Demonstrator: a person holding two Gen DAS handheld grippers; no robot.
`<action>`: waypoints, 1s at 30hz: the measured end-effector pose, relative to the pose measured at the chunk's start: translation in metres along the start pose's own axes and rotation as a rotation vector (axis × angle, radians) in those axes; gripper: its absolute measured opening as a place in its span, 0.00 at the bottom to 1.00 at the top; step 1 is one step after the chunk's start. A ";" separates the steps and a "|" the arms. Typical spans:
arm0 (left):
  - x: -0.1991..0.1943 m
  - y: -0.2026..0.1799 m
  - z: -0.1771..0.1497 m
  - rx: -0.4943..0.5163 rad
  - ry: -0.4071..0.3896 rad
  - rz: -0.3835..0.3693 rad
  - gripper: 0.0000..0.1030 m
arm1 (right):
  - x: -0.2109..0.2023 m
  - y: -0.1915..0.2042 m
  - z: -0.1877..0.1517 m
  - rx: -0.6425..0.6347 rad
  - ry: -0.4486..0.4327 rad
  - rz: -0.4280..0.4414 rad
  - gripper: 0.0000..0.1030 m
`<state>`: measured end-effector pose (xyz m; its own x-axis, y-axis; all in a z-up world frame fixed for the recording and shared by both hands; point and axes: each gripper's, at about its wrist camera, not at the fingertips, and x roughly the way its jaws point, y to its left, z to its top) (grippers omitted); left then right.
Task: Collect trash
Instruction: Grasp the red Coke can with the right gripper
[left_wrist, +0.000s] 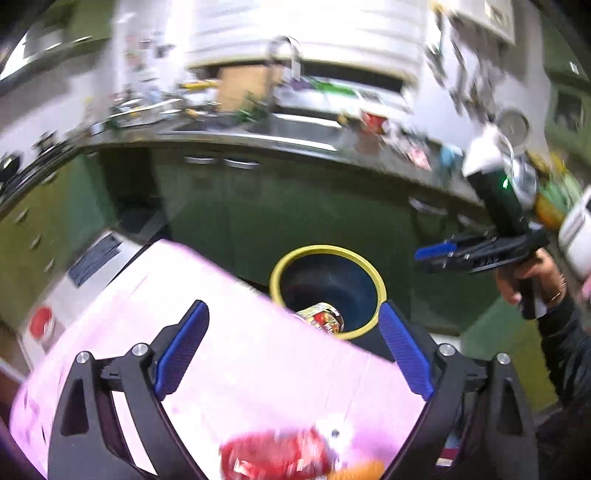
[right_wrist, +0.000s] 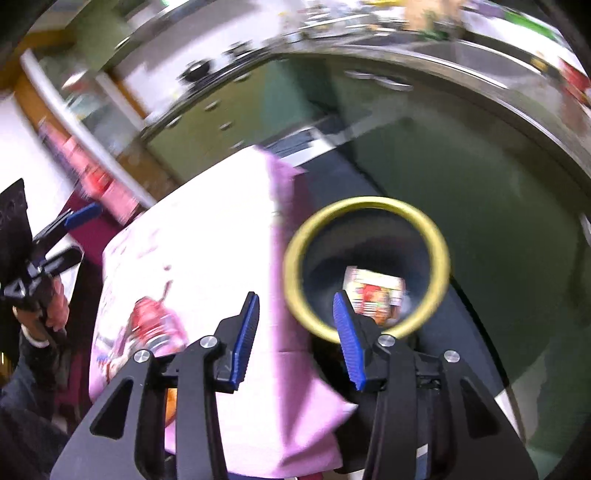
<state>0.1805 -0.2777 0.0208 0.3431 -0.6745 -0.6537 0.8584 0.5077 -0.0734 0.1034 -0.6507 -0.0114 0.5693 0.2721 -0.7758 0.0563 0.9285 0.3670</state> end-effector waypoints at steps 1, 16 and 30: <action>-0.012 0.007 -0.008 -0.027 -0.013 0.031 0.87 | 0.008 0.020 0.000 -0.046 0.020 0.025 0.45; -0.155 0.047 -0.167 -0.285 -0.126 0.345 0.89 | 0.186 0.203 -0.023 -0.499 0.510 0.252 0.79; -0.185 0.046 -0.189 -0.317 -0.163 0.388 0.90 | 0.243 0.222 -0.037 -0.573 0.659 0.208 0.77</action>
<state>0.0841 -0.0284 -0.0035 0.6889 -0.4666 -0.5546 0.5077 0.8568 -0.0903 0.2240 -0.3690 -0.1368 -0.0741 0.3746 -0.9242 -0.5134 0.7802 0.3574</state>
